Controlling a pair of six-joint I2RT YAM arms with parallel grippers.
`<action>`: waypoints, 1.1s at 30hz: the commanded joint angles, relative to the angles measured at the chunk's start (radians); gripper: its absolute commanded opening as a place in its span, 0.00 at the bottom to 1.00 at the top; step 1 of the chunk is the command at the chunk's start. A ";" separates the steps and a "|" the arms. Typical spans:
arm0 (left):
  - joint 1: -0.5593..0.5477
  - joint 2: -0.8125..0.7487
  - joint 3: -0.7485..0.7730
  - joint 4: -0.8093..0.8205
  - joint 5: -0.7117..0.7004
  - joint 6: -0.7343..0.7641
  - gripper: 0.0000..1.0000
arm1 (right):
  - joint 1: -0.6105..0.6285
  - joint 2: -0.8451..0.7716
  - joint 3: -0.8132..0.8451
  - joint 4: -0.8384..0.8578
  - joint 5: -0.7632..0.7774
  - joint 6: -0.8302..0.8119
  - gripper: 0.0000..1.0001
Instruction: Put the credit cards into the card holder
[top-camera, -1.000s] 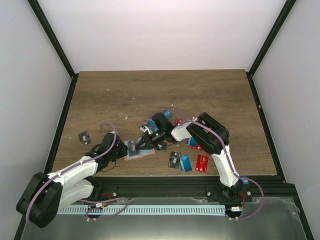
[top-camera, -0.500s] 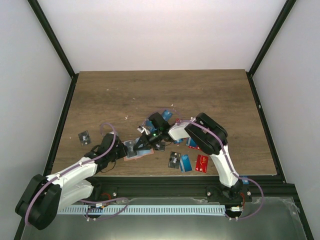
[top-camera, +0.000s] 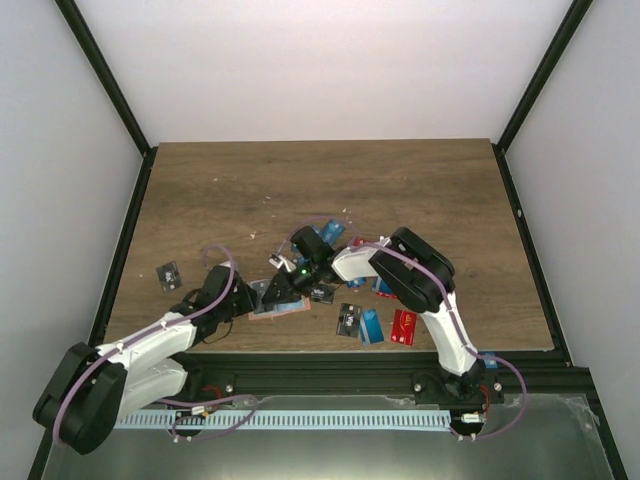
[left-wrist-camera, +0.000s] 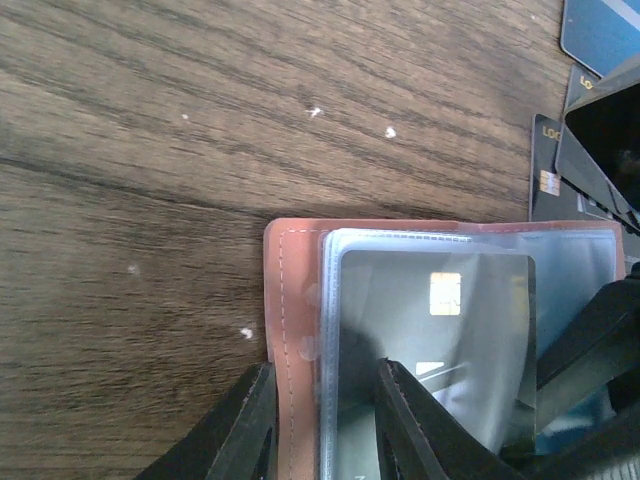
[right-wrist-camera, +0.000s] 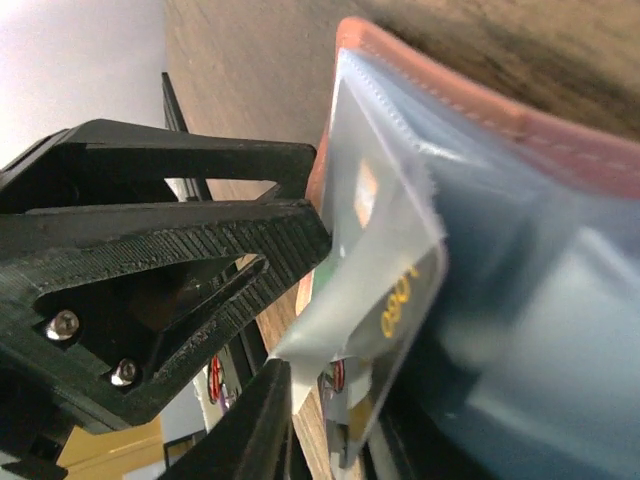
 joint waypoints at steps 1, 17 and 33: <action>-0.011 0.032 0.001 0.000 0.076 0.010 0.29 | 0.032 -0.049 0.018 -0.098 0.039 -0.056 0.27; -0.011 0.031 0.013 -0.027 0.038 0.004 0.29 | 0.030 -0.196 -0.011 -0.237 0.155 -0.100 0.77; -0.035 -0.198 0.086 -0.204 0.055 -0.002 0.34 | 0.033 -0.577 -0.183 -0.539 0.638 -0.085 0.89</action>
